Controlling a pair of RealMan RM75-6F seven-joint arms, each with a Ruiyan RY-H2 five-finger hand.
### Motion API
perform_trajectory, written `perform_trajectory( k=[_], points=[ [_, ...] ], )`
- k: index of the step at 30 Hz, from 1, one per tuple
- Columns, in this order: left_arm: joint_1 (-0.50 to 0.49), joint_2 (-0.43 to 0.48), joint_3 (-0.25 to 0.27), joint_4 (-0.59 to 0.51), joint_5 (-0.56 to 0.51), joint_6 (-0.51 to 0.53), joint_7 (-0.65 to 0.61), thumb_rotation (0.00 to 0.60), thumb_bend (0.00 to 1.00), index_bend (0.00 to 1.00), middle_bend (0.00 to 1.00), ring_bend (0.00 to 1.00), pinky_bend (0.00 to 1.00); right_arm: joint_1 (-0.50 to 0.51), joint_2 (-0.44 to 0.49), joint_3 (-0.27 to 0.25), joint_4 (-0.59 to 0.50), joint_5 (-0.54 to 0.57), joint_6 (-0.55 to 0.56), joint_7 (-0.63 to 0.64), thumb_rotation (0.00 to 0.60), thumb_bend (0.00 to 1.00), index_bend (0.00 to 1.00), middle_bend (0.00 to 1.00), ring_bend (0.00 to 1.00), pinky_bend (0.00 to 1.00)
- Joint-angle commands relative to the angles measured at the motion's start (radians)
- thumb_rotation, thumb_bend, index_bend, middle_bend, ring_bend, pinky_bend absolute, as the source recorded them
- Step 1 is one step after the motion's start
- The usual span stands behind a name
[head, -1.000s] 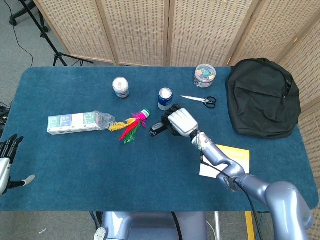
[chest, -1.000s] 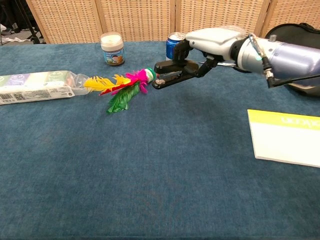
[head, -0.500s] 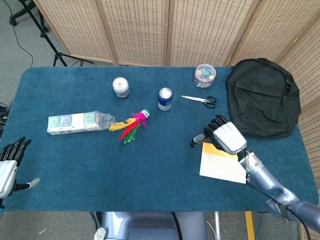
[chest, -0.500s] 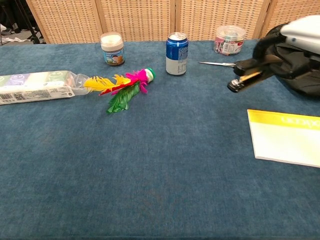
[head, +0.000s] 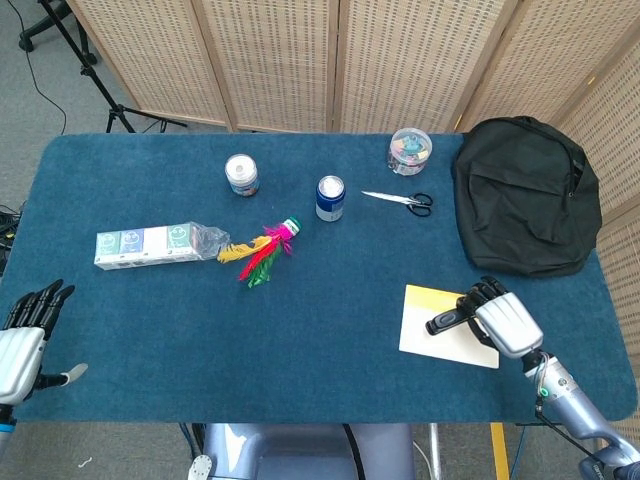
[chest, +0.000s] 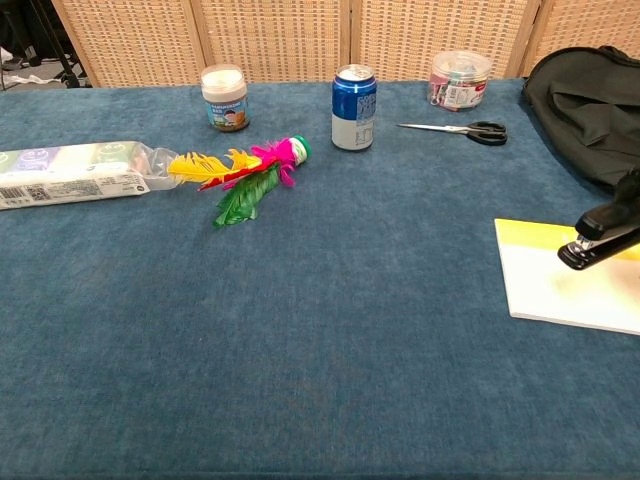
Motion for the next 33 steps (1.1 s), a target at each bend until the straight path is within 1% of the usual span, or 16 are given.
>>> perform_trajectory(
  k=[1, 4, 6, 8, 10, 11, 12, 13, 14, 17, 21, 25, 27, 30, 32, 33],
  points=[
    [0.0, 0.0, 0.001, 0.0, 0.001, 0.001, 0.0, 0.6, 0.0, 0.0, 0.0, 0.0, 0.0, -0.024, -0.042, -0.008, 0.066, -0.005, 0.002, 0.032, 0.6, 0.77, 0.58, 0.47, 0.29, 0.19],
    [0.0, -0.001, 0.0, 0.001, -0.002, 0.0, 0.0, 0.6, 0.0, 0.0, 0.0, 0.0, 0.0, -0.034, -0.067, -0.008, 0.104, -0.006, 0.0, 0.063, 0.6, 0.76, 0.57, 0.45, 0.29, 0.19],
    [-0.001, -0.001, -0.001, 0.001, -0.004, 0.0, 0.0, 0.6, 0.0, 0.0, 0.0, 0.0, 0.0, -0.04, -0.081, -0.006, 0.12, -0.011, 0.01, 0.076, 0.6, 0.71, 0.54, 0.41, 0.29, 0.19],
    [-0.002, -0.001, 0.0, 0.001, -0.005, -0.002, 0.001, 0.6, 0.0, 0.0, 0.0, 0.0, 0.0, -0.043, -0.091, -0.008, 0.129, -0.017, 0.011, 0.09, 0.6, 0.58, 0.45, 0.33, 0.25, 0.19],
    [-0.003, -0.001, 0.0, 0.001, -0.006, -0.005, 0.001, 0.6, 0.0, 0.0, 0.0, 0.0, 0.0, -0.042, -0.095, -0.014, 0.134, -0.023, 0.0, 0.103, 0.6, 0.31, 0.27, 0.14, 0.11, 0.18],
    [-0.003, -0.001, 0.001, 0.001, -0.006, -0.005, 0.001, 0.6, 0.0, 0.0, 0.0, 0.0, 0.0, -0.04, -0.092, -0.021, 0.131, -0.025, -0.016, 0.11, 0.6, 0.22, 0.21, 0.08, 0.06, 0.16],
    [-0.002, 0.0, 0.002, 0.0, -0.004, -0.004, 0.001, 0.6, 0.0, 0.0, 0.0, 0.0, 0.0, -0.035, -0.082, -0.031, 0.118, -0.025, -0.048, 0.127, 0.6, 0.16, 0.15, 0.02, 0.02, 0.14],
    [-0.002, 0.001, 0.002, 0.0, -0.003, -0.003, 0.0, 0.6, 0.0, 0.0, 0.0, 0.0, 0.0, -0.03, -0.072, -0.036, 0.102, -0.022, -0.069, 0.14, 0.6, 0.14, 0.11, 0.0, 0.0, 0.11],
    [-0.001, 0.002, 0.003, -0.001, -0.001, -0.001, -0.001, 0.6, 0.0, 0.0, 0.0, 0.0, 0.0, -0.025, -0.059, -0.038, 0.082, -0.021, -0.087, 0.152, 0.6, 0.13, 0.09, 0.0, 0.0, 0.1],
    [0.003, 0.004, 0.003, -0.001, 0.003, 0.007, -0.007, 0.6, 0.0, 0.0, 0.0, 0.0, 0.0, -0.023, -0.036, -0.033, 0.045, -0.022, -0.085, 0.14, 0.6, 0.13, 0.08, 0.0, 0.0, 0.08],
    [0.007, 0.008, 0.005, -0.002, 0.012, 0.015, -0.017, 0.6, 0.0, 0.0, 0.0, 0.0, 0.0, -0.032, 0.003, -0.029, -0.016, -0.031, -0.054, 0.103, 0.6, 0.13, 0.08, 0.0, 0.0, 0.07],
    [0.011, 0.012, 0.01, -0.001, 0.027, 0.022, -0.027, 0.6, 0.0, 0.0, 0.0, 0.0, 0.0, -0.053, 0.068, -0.024, -0.115, -0.036, -0.008, 0.053, 0.6, 0.13, 0.08, 0.0, 0.0, 0.06],
    [0.013, 0.015, 0.012, -0.001, 0.033, 0.027, -0.032, 0.6, 0.0, 0.0, 0.0, 0.0, 0.0, -0.073, 0.118, -0.018, -0.195, -0.028, 0.026, 0.024, 0.6, 0.13, 0.08, 0.0, 0.0, 0.06],
    [0.017, 0.017, 0.014, 0.003, 0.043, 0.035, -0.041, 0.6, 0.0, 0.0, 0.0, 0.0, 0.0, -0.116, 0.194, 0.001, -0.35, 0.01, 0.082, -0.004, 0.6, 0.12, 0.08, 0.0, 0.0, 0.05],
    [0.025, 0.021, 0.018, 0.012, 0.046, 0.043, -0.052, 0.6, 0.0, 0.0, 0.0, 0.0, 0.0, -0.193, 0.232, 0.039, -0.482, 0.072, 0.194, -0.046, 0.6, 0.09, 0.08, 0.0, 0.0, 0.03],
    [0.026, 0.022, 0.019, 0.014, 0.049, 0.045, -0.054, 0.6, 0.0, 0.0, 0.0, 0.0, 0.0, -0.202, 0.234, 0.042, -0.5, 0.076, 0.203, -0.064, 0.6, 0.06, 0.08, 0.0, 0.0, 0.02]
  ],
)
